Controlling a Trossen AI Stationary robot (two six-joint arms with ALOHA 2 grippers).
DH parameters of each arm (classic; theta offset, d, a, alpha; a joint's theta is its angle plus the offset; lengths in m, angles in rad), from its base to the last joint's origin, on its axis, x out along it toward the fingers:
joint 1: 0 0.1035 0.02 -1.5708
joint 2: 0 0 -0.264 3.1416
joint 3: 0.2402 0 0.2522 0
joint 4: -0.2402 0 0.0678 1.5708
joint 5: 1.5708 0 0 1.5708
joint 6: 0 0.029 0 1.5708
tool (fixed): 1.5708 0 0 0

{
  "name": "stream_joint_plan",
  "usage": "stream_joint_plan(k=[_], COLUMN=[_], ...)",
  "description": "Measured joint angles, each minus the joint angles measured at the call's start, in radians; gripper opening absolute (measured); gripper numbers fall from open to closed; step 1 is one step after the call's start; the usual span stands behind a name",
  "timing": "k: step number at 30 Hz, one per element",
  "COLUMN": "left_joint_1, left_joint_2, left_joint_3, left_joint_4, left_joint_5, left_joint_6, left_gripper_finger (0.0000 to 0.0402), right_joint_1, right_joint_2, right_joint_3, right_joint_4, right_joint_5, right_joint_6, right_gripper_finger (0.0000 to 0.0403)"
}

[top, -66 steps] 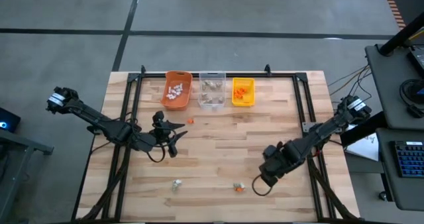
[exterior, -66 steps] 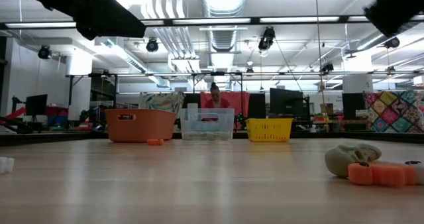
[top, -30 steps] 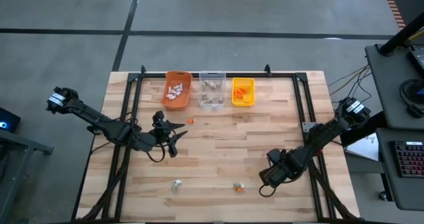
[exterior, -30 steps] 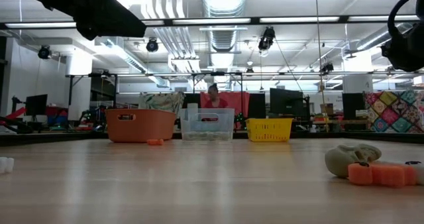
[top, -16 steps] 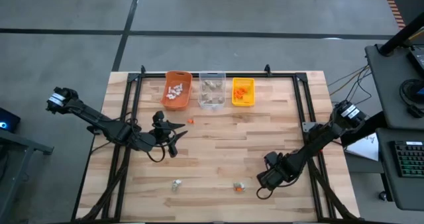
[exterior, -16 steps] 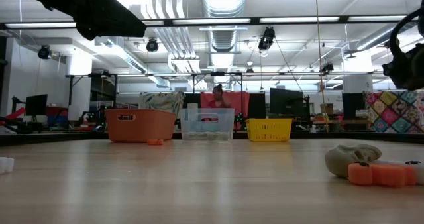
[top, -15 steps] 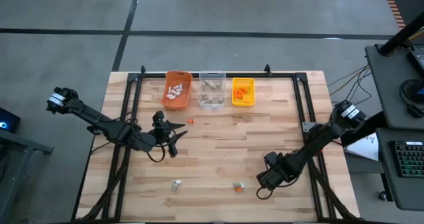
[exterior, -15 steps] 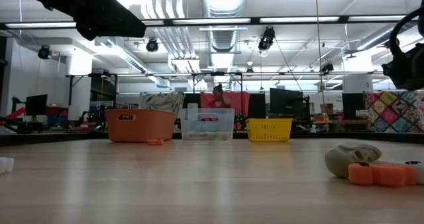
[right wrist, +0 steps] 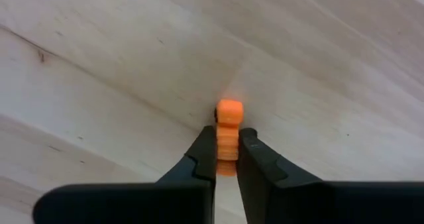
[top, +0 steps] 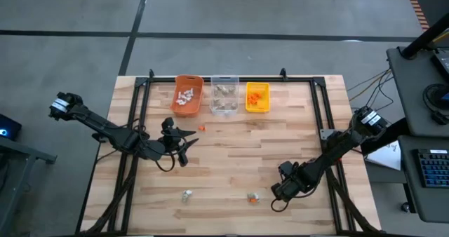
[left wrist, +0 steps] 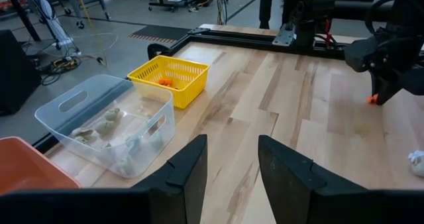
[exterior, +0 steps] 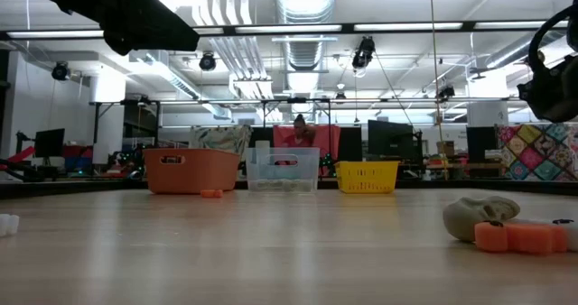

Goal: Sort Halloween decoration
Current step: Put the orange skeleton toy into the yellow bin

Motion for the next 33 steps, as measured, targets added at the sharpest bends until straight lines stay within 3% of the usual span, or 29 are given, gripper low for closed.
stream_joint_plan(k=[6,14,28,33], left_joint_1=[0.0,0.0,0.0,0.0], left_joint_2=[0.0,0.0,0.0,0.0], left_joint_3=[0.0,0.0,0.0,0.0], left_joint_4=[0.0,0.005,0.007,0.008], left_joint_5=[0.0,0.0,-0.001,-0.002], left_joint_6=[-0.002,-0.002,-0.002,-0.002], left_gripper_finger=[0.0118,0.0118,0.0118,0.0118], right_joint_1=[-0.004,-0.068,-0.37,-0.444], right_joint_2=[-0.025,-0.049,-0.004,0.022], right_joint_3=[0.005,0.104,0.343,0.365], right_joint_4=[-0.02,-0.014,0.007,0.124], right_joint_5=[0.001,0.12,0.23,0.288], right_joint_6=[-0.026,-0.156,-0.85,-1.101], right_gripper_finger=[0.0026,0.0025,0.0025,0.0024])
